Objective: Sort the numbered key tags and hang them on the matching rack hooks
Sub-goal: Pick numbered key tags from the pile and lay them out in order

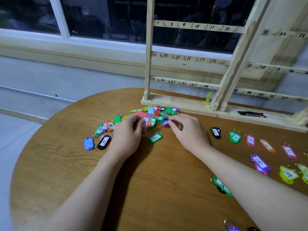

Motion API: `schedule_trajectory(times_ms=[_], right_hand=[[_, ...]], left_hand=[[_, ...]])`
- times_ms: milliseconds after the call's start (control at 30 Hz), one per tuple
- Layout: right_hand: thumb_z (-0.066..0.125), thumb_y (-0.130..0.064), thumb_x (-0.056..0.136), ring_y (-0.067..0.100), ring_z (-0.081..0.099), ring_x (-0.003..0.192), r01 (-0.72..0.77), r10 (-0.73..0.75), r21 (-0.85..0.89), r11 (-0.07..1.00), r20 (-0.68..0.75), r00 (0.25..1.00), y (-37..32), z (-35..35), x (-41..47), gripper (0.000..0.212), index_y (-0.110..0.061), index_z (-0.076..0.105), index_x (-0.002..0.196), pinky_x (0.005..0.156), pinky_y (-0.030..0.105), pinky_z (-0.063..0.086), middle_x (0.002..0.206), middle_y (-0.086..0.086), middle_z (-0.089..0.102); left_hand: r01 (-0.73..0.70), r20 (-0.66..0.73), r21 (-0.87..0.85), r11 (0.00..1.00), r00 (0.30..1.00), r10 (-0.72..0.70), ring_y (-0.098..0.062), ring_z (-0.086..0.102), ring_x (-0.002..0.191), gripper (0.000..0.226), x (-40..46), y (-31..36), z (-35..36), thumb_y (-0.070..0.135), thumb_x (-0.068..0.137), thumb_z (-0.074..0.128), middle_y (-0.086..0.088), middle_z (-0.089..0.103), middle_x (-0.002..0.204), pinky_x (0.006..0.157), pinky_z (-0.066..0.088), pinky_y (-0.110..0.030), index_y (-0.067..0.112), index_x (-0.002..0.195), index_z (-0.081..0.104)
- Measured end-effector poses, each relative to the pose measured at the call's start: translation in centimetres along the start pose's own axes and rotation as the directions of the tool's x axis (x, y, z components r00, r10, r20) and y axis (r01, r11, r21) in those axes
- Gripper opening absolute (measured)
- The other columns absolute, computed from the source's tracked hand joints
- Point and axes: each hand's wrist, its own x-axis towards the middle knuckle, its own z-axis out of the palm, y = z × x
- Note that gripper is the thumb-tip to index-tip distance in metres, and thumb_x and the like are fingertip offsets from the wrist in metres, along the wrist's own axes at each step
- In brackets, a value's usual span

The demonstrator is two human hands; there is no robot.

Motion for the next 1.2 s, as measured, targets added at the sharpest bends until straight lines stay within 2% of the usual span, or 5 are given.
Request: schedule_trajectory(times_ms=[167, 467, 700, 1100, 1200], right_hand=[[0.066, -0.021, 0.096, -0.003, 0.043, 0.065, -0.029, 0.028, 0.004, 1.0, 0.019, 0.999, -0.04, -0.05, -0.04, 0.017, -0.018, 0.076, 0.108, 0.061, 0.013, 0.03, 0.073, -0.026, 0.043], [0.059, -0.021, 0.098, -0.001, 0.044, 0.056, -0.046, 0.048, -0.03, 0.999, 0.1, 0.994, -0.15, -0.29, 0.09, 0.027, -0.027, 0.065, 0.123, 0.054, 0.027, 0.041, 0.064, -0.019, 0.044], [0.058, -0.021, 0.096, -0.001, 0.043, 0.058, -0.08, 0.084, -0.038, 0.996, 0.092, 0.992, 0.03, -0.03, 0.08, 0.009, -0.024, 0.066, 0.1, 0.056, 0.025, 0.036, 0.066, -0.021, 0.044], [0.06, -0.026, 0.098, 0.0, 0.05, 0.071, -0.113, 0.117, -0.033, 0.993, 0.153, 0.981, 0.49, 0.34, 0.43, 0.01, -0.026, 0.066, 0.106, 0.059, 0.02, 0.035, 0.087, -0.017, 0.057], [0.059, -0.026, 0.1, 0.005, 0.055, 0.086, -0.09, 0.092, -0.028, 0.996, 0.13, 0.987, 0.41, 0.31, 0.27, 0.008, -0.023, 0.065, 0.103, 0.067, 0.026, 0.047, 0.102, -0.015, 0.057]], left_hand=[[0.005, 0.03, 0.045, 0.999, 1.0, -0.006, -0.009, 0.062, 0.072, 0.004, 0.02, -0.03, -0.13, 0.023, 0.095, 0.061, 0.009, 0.068, 0.077, 0.065, 0.044, -0.029, 0.024, 0.093, 0.064], [-0.012, 0.036, 0.069, 0.998, 0.999, 0.01, -0.018, 0.059, 0.073, 0.011, 0.06, 0.0, -0.13, 0.031, 0.094, 0.064, 0.01, 0.062, 0.072, 0.077, 0.05, -0.041, 0.025, 0.085, 0.062], [-0.032, 0.029, 0.05, 0.998, 0.999, 0.031, -0.015, 0.057, 0.069, 0.017, -0.19, 0.23, -0.1, 0.029, 0.093, 0.065, 0.012, 0.06, 0.067, 0.086, 0.05, -0.052, 0.029, 0.078, 0.057], [-0.084, 0.008, 0.055, 0.995, 0.996, 0.084, 0.003, 0.055, 0.066, 0.008, -0.2, 0.33, -0.34, 0.02, 0.089, 0.069, 0.015, 0.059, 0.068, 0.058, 0.034, -0.012, 0.024, 0.083, 0.067], [-0.145, -0.033, 0.058, 0.988, 0.989, 0.147, -0.003, 0.056, 0.066, 0.005, -0.34, 0.61, -0.28, 0.021, 0.094, 0.065, 0.016, 0.059, 0.07, 0.061, 0.04, -0.022, 0.02, 0.089, 0.068]])
